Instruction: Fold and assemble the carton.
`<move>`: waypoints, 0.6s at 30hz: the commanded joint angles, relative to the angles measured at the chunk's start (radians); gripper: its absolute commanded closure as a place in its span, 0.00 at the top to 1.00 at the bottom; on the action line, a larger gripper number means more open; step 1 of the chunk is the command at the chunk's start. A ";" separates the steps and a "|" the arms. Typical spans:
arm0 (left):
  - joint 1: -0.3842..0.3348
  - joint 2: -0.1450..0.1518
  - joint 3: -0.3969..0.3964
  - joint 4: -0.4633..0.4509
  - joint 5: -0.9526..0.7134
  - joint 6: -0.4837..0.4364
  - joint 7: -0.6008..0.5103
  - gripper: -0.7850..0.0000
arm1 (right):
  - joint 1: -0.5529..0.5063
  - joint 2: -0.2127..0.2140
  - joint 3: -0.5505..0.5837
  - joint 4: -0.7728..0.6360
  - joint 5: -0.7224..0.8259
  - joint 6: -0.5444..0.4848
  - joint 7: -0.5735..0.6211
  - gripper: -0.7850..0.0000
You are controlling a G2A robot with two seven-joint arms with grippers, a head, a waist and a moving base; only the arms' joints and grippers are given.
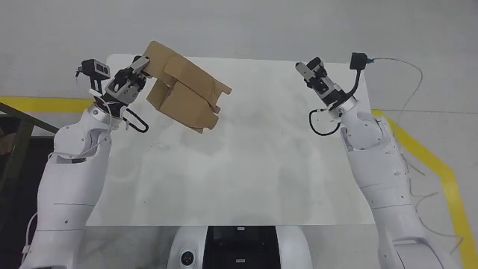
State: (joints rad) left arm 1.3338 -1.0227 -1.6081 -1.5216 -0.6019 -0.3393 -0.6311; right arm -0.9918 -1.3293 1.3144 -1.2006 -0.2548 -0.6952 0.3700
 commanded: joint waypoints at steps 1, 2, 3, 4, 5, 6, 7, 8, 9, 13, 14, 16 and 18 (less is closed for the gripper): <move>-0.001 -0.003 0.008 0.013 -0.011 -0.013 0.011 0.00 | -0.001 0.003 -0.007 -0.007 0.100 0.014 0.107 1.00; -0.004 -0.005 0.013 0.023 -0.016 -0.023 0.015 0.00 | -0.004 0.004 -0.011 -0.017 0.162 0.030 0.158 1.00; -0.009 -0.007 0.018 0.036 -0.020 -0.033 0.017 0.00 | -0.009 0.005 -0.015 -0.030 0.221 0.052 0.210 1.00; -0.016 -0.010 0.025 0.051 -0.025 -0.048 0.016 0.00 | -0.014 0.008 -0.017 -0.046 0.262 0.074 0.262 1.00; -0.024 -0.012 0.034 0.071 -0.026 -0.062 0.013 0.00 | -0.022 0.010 -0.019 -0.067 0.292 0.091 0.309 1.00; -0.034 -0.015 0.044 0.089 -0.035 -0.073 0.009 0.00 | -0.033 0.012 -0.022 -0.088 0.328 0.109 0.347 1.00; -0.044 -0.018 0.054 0.107 -0.045 -0.081 0.005 0.00 | -0.044 0.013 -0.027 -0.109 0.367 0.128 0.376 1.00; -0.054 -0.020 0.065 0.122 -0.048 -0.090 -0.002 0.00 | -0.053 0.014 -0.033 -0.131 0.399 0.143 0.403 1.00; -0.063 -0.023 0.076 0.136 -0.054 -0.096 -0.009 0.00 | -0.062 0.014 -0.041 -0.150 0.432 0.152 0.425 1.00; -0.097 -0.032 0.113 0.174 -0.060 -0.106 -0.026 0.00 | -0.088 0.007 -0.090 -0.202 0.520 0.172 0.448 1.00; -0.104 -0.034 0.121 0.180 -0.061 -0.106 -0.031 0.00 | -0.092 0.005 -0.104 -0.205 0.530 0.168 0.444 1.00; -0.119 -0.037 0.134 0.192 -0.062 -0.105 -0.039 0.00 | -0.092 -0.001 -0.133 -0.204 0.530 0.161 0.424 1.00; -0.131 -0.040 0.143 0.199 -0.069 -0.104 -0.047 0.00 | -0.091 -0.007 -0.163 -0.202 0.549 0.159 0.410 1.00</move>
State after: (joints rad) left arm 1.2079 -1.0620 -1.4682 -1.3252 -0.6681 -0.4434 -0.6752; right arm -1.0835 -1.3341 1.1629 -1.4033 0.2855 -0.5360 0.7844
